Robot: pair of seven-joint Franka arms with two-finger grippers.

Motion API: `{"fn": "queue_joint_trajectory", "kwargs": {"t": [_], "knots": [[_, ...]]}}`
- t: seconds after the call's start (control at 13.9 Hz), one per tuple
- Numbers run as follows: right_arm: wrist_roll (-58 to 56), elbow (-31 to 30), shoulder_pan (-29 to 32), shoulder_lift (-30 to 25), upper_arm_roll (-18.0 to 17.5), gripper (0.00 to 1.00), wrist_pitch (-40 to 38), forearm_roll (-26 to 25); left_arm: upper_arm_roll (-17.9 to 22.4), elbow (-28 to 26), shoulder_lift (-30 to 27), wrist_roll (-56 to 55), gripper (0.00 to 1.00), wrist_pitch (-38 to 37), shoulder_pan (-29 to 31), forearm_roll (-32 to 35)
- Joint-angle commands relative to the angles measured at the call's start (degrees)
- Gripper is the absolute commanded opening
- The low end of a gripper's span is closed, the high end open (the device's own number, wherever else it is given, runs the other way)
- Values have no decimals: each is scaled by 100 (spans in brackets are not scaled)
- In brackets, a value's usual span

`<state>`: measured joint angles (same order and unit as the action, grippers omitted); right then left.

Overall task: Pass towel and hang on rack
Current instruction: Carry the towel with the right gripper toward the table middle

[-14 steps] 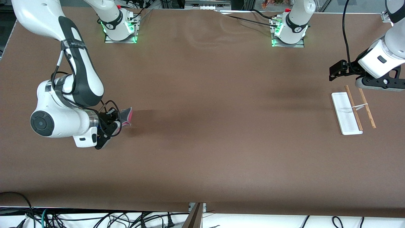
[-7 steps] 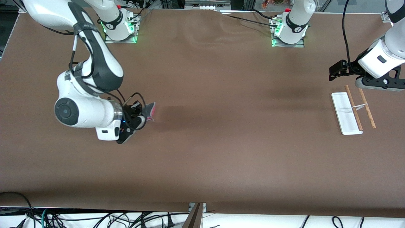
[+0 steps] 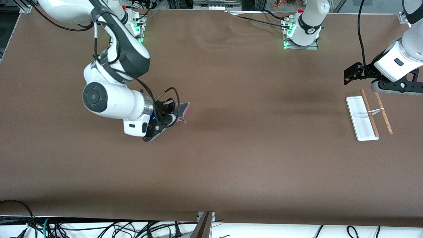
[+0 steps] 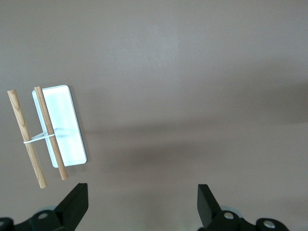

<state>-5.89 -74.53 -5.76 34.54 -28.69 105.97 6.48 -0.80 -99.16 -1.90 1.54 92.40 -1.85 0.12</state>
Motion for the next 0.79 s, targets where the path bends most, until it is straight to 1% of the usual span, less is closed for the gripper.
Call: {"fn": "queue_joint_trajectory", "kwargs": {"t": [0.0, 0.22, 0.29, 0.58, 0.72], "knots": [[202, 9, -143, -44, -180, 0, 161, 3, -17, 90, -3, 100, 100, -64, 45, -82], [202, 114, -564, -44, -181, 0, 275, -41, -17, 117, 5, 101, 100, -64, 45, -83], [211, 184, -740, -35, -129, 0, 310, -94, -17, 117, -3, 109, 100, -64, 45, -83], [211, 194, -900, 35, -145, 0, 801, -138, -8, 108, -3, 109, 100, -64, 62, -91], [211, 194, -988, 88, -146, 0, 1144, -121, -26, 99, -12, 136, 100, 172, 71, -257]]}}
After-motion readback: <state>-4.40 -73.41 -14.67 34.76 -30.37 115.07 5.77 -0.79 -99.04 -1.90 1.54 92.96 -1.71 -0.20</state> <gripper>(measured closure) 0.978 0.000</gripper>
